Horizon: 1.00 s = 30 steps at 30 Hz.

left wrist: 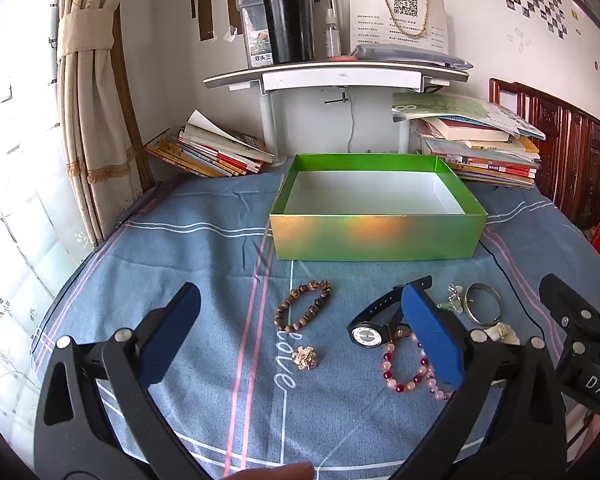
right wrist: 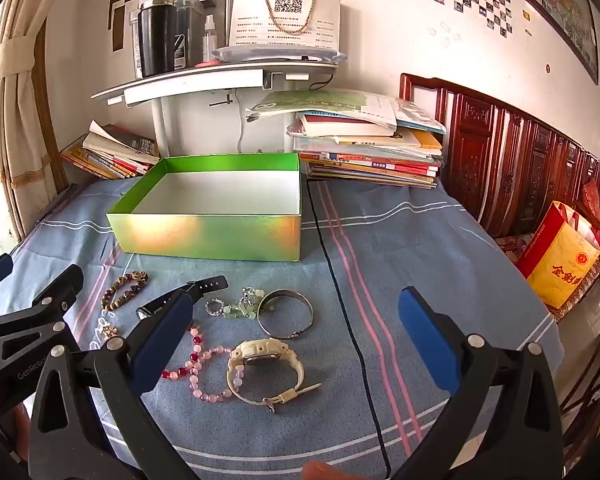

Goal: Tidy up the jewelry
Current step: 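Move left tool toward the black watch while right tool approaches the white watch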

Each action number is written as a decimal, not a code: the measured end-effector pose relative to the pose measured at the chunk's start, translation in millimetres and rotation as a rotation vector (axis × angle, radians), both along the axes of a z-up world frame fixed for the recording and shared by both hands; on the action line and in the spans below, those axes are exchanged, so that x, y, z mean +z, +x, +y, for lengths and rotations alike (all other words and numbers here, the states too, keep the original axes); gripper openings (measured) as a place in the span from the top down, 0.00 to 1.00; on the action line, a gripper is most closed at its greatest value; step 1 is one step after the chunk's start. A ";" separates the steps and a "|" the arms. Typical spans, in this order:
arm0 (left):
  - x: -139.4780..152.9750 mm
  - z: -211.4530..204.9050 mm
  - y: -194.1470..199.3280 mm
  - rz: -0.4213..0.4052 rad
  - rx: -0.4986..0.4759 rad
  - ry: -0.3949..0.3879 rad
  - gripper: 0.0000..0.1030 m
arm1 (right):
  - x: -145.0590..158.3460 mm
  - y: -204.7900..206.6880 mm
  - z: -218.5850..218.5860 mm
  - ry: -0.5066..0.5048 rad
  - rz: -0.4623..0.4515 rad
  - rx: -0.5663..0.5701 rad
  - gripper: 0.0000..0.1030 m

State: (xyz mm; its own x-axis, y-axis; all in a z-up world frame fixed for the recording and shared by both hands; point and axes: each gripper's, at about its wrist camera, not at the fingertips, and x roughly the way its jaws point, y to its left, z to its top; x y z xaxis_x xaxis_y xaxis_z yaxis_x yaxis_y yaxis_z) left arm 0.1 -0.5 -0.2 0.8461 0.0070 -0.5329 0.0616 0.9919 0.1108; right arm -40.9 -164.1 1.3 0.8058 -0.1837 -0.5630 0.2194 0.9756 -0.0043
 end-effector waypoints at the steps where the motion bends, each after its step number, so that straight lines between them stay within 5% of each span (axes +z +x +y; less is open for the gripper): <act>1: 0.0 0.0 0.1 0.001 0.000 -0.001 0.03 | -0.1 0.0 0.2 0.000 0.000 0.001 0.03; 30: -1.4 1.6 1.0 0.010 0.006 -0.006 0.03 | -2.4 -1.4 1.7 -0.001 0.010 0.003 0.03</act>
State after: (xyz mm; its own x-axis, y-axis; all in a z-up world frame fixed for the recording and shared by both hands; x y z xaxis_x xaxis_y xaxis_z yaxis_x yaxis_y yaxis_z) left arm 1.1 1.1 -1.6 0.8408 0.0087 -0.5413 0.0569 0.9929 0.1044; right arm -42.3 -162.3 -1.1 0.8006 -0.1817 -0.5710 0.2162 0.9763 -0.0076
